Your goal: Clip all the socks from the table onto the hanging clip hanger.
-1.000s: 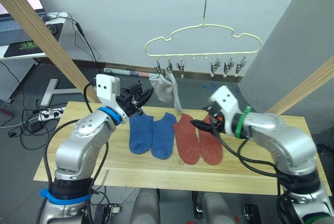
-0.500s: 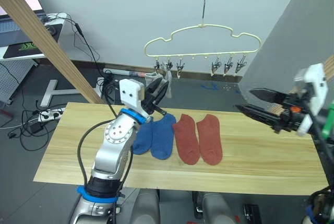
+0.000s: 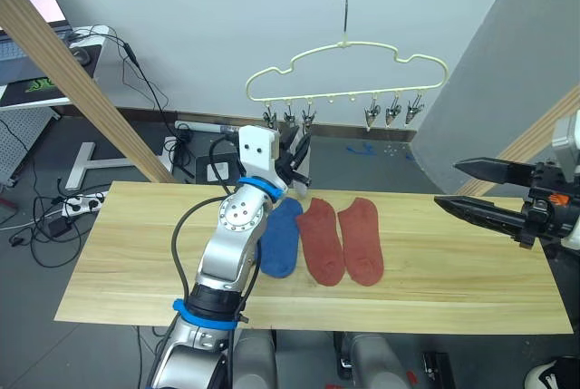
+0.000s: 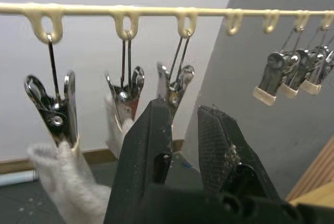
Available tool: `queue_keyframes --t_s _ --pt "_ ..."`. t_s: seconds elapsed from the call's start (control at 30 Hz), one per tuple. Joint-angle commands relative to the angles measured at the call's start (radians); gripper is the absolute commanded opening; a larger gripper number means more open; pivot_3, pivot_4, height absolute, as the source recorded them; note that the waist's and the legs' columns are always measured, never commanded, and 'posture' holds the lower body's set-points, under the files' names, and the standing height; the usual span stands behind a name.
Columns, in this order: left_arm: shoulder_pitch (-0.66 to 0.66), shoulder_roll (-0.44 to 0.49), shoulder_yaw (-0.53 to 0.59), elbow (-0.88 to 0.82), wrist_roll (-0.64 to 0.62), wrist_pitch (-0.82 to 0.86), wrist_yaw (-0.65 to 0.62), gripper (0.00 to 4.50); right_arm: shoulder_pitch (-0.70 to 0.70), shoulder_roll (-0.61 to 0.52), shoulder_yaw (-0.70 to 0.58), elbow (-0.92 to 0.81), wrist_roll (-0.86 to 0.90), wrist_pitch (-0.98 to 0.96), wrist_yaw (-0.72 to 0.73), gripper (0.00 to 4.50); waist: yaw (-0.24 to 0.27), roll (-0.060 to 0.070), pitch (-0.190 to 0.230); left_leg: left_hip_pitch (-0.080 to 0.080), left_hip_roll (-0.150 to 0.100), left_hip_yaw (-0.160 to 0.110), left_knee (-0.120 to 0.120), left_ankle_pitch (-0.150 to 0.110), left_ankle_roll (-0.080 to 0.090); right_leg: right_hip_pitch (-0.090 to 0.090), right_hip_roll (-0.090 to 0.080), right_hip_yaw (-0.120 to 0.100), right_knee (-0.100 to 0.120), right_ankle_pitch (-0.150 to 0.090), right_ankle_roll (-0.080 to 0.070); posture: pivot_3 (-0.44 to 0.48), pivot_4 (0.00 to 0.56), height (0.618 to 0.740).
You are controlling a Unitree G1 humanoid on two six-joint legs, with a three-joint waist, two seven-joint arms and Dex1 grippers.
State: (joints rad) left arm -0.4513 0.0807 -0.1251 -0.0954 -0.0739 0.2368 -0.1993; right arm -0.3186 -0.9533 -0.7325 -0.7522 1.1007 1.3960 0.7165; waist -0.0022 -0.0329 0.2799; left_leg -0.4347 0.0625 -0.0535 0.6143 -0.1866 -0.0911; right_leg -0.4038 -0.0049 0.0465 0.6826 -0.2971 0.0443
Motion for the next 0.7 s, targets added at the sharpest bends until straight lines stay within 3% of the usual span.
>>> queue_keyframes --t_s 0.03,0.5,0.6,0.7 --pt "-0.02 -0.024 -0.013 -0.016 0.018 0.016 0.024 1.11 0.012 -0.03 -0.017 0.008 0.042 -0.047 -0.029 3.59 0.0 0.0 0.0 0.0 0.0 0.0 0.0 0.0 0.0 0.0 0.0 0.0 0.0 0.0 0.0 -0.048 0.261 0.74" --pt "-0.103 -0.075 0.029 0.079 0.037 0.022 0.095 1.11 0.118 -0.074 -0.034 0.005 0.161 -0.141 -0.158 3.59 -0.006 0.0 0.0 0.0 0.0 0.0 0.001 0.0 0.0 0.0 0.0 0.0 0.0 0.0 0.0 -0.084 0.256 0.74" --pt "-0.106 -0.079 0.038 0.082 0.026 0.03 0.09 1.65 0.139 -0.083 -0.034 0.005 0.178 -0.162 -0.182 3.59 -0.007 0.0 0.0 0.0 0.0 0.0 0.001 0.0 0.0 0.0 0.0 0.0 0.0 0.0 0.0 -0.086 0.254 0.74" --pt "-0.11 -0.079 0.038 0.081 0.037 0.026 0.097 2.55 0.161 -0.093 -0.035 0.004 0.195 -0.183 -0.2 3.59 -0.009 0.0 0.0 0.0 0.0 0.0 0.002 0.0 0.0 0.0 0.0 0.0 0.0 0.0 0.0 -0.088 0.253 0.74"
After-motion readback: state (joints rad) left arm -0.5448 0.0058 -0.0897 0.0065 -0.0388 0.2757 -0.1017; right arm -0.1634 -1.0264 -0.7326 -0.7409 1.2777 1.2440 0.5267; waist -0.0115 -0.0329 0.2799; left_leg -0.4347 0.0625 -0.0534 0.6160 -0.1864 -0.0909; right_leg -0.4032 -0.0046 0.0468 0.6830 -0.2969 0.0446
